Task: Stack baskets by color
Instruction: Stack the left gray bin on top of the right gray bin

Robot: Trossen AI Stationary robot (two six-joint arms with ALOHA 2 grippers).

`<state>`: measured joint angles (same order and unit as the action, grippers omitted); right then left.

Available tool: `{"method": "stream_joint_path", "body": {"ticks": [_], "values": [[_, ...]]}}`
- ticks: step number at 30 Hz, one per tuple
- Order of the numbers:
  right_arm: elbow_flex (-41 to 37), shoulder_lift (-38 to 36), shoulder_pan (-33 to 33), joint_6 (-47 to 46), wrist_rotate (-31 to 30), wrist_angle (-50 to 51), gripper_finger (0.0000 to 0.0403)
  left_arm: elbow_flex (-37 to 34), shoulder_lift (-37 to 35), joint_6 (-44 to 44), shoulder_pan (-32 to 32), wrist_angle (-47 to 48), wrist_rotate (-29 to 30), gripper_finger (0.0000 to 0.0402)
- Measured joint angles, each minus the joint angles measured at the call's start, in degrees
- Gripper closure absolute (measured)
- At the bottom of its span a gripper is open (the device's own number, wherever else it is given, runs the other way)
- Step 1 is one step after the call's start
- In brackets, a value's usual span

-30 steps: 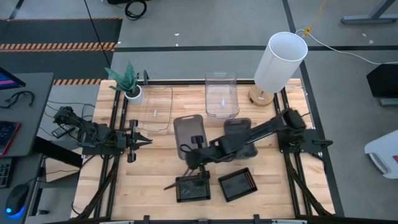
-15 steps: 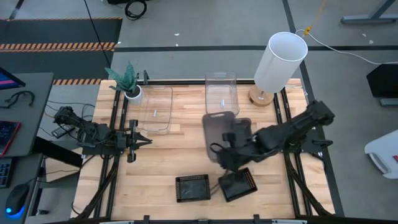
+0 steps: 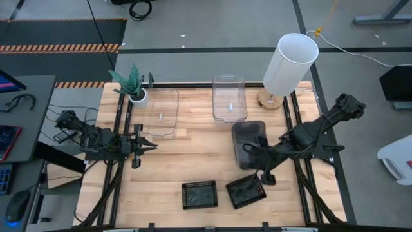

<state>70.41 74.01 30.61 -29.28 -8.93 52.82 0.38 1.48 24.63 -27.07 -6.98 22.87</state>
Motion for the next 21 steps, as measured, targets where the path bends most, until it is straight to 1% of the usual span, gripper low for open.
{"method": "stream_joint_path", "body": {"ticks": [6, 9, 14, 18, 21], "values": [[-8.2, -6.1, -0.9, -0.1, 0.1, -5.2, 0.0395, 0.0, 0.0, 0.0, 0.0, 0.0, 0.0, 0.0374], [-11.5, -7.8, -1.8, 1.9, 1.0, -8.3, 0.0395, 0.0, 0.0, 0.0, 0.0, 0.0, 0.0, 0.0371], [-16.6, -9.1, -4.5, 5.1, 4.4, -12.4, 0.0395, 0.0, 0.0, 0.0, 0.0, 0.0, 0.0, 0.0368], [-19.7, -9.0, -6.7, 6.5, 6.1, -13.6, 0.0395, 0.0, 0.0, 0.0, 0.0, 0.0, 0.0, 0.0373], [-21.2, -8.9, -8.0, 7.5, 7.8, -16.7, 0.0395, 0.0, 0.0, 0.0, 0.0, 0.0, 0.0, 0.0376]]}}
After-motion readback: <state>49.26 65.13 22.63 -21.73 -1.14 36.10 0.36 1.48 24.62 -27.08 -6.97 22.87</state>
